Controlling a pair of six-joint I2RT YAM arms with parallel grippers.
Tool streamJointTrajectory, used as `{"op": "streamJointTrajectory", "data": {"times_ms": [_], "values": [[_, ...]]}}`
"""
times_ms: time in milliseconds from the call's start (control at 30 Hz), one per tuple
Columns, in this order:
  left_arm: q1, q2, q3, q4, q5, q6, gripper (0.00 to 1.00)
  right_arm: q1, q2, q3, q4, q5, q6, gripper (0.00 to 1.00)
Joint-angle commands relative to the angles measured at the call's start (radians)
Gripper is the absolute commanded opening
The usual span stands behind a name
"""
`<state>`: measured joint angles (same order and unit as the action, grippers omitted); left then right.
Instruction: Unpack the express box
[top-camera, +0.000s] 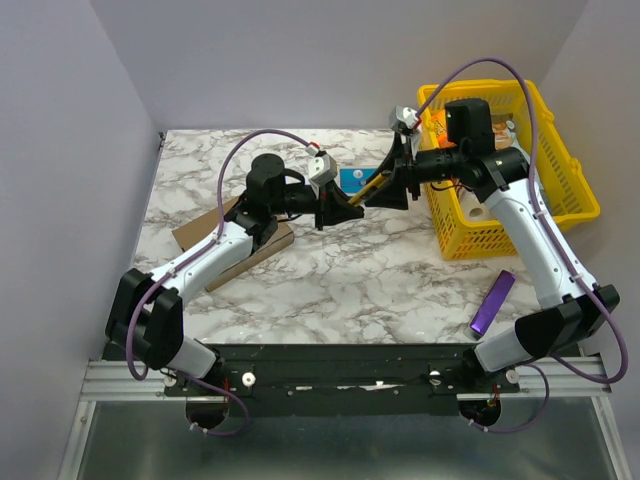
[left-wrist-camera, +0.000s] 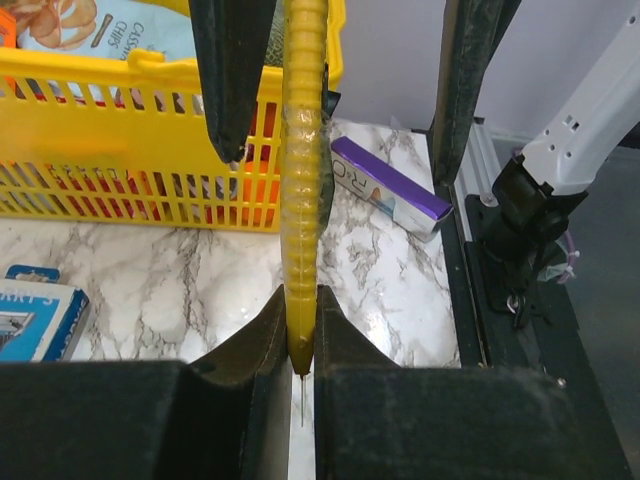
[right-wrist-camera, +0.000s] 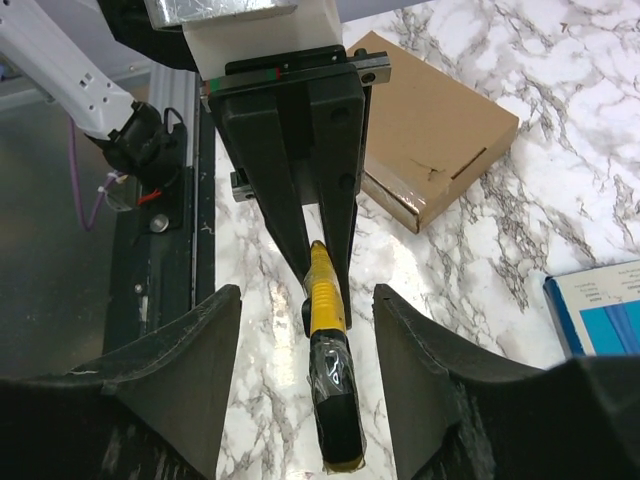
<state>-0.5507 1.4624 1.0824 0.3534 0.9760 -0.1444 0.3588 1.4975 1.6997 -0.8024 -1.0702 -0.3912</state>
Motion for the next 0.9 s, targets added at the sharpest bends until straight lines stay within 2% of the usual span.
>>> {"op": "streamJointTrajectory", "data": {"times_ms": [0,467,667,767,800,833,867], "values": [[-0.008,0.016,0.017,0.122,-0.003,-0.085,0.00,0.003,-0.025,-0.020,0.023,-0.031,0.023,0.59],[-0.018,0.033,0.020,0.134,-0.013,-0.100,0.00,0.005,-0.026,-0.020,0.012,-0.039,0.025,0.48],[-0.018,0.035,0.028,0.121,-0.016,-0.087,0.00,0.009,-0.023,-0.029,-0.014,-0.019,-0.006,0.39],[-0.018,0.039,0.034,0.107,-0.014,-0.080,0.00,0.009,-0.025,-0.034,-0.005,-0.023,-0.002,0.28],[-0.018,0.044,0.036,0.095,-0.013,-0.078,0.00,0.011,-0.023,-0.034,0.000,-0.025,0.008,0.17],[-0.018,0.046,0.039,0.082,-0.013,-0.061,0.00,0.012,-0.022,-0.031,0.003,-0.024,0.011,0.11],[-0.018,0.046,0.051,0.064,-0.019,-0.046,0.12,0.012,-0.022,-0.032,0.021,-0.017,0.018,0.06]]}}
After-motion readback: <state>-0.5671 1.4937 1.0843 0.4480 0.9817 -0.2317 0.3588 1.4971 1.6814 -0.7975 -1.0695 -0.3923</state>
